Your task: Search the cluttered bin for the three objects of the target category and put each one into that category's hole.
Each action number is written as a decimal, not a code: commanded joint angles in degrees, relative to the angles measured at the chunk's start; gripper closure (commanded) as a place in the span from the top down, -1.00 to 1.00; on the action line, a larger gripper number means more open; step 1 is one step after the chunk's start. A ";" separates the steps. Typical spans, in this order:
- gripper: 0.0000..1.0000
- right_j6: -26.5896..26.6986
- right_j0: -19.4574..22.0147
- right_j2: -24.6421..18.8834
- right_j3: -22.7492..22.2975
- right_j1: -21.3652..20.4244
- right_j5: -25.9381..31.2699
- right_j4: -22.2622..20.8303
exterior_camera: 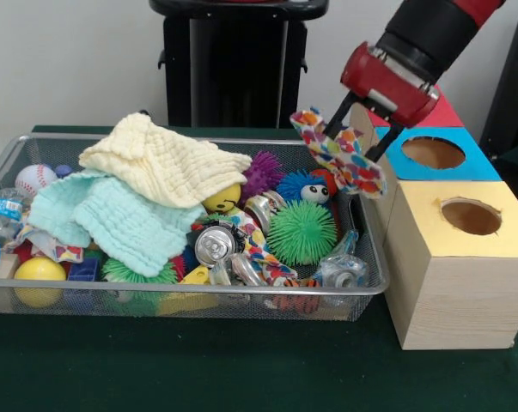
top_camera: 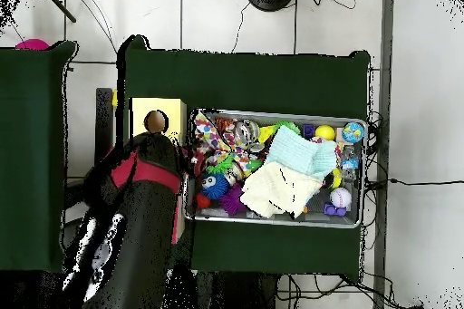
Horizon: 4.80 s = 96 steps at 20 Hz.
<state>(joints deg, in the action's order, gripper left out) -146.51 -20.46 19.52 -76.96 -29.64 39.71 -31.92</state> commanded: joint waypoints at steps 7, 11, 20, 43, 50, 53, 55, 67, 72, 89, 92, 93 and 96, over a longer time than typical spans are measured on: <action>1.00 -32.69 -0.59 8.06 1.06 7.34 1.31 11.78; 1.00 -31.16 0.44 5.47 -0.40 8.08 0.14 15.35; 1.00 -26.09 0.55 3.43 1.17 9.07 2.59 18.91; 1.00 -45.43 -10.77 12.56 -1.50 16.79 0.88 41.45; 1.00 -45.91 -12.39 13.88 -0.48 18.28 2.51 44.22; 1.00 -40.63 -11.58 13.09 -0.06 17.42 4.54 42.79; 1.00 -29.92 -9.08 11.82 0.46 15.30 4.76 38.24; 1.00 10.78 6.08 -0.13 3.63 0.48 4.68 18.26; 1.00 11.02 9.60 -5.36 -3.09 -5.64 3.43 20.48; 1.00 11.29 21.26 -16.24 -28.56 -11.90 -10.75 15.89; 1.00 11.12 23.96 -17.70 -31.15 -12.80 -13.00 13.76; 1.00 11.42 25.22 -18.34 -31.78 -13.21 -13.07 13.12; 1.00 10.77 28.28 -19.61 -34.32 -14.86 -13.84 11.28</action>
<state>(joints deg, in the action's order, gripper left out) -149.82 2.77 7.90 -100.40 -42.27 29.82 -15.23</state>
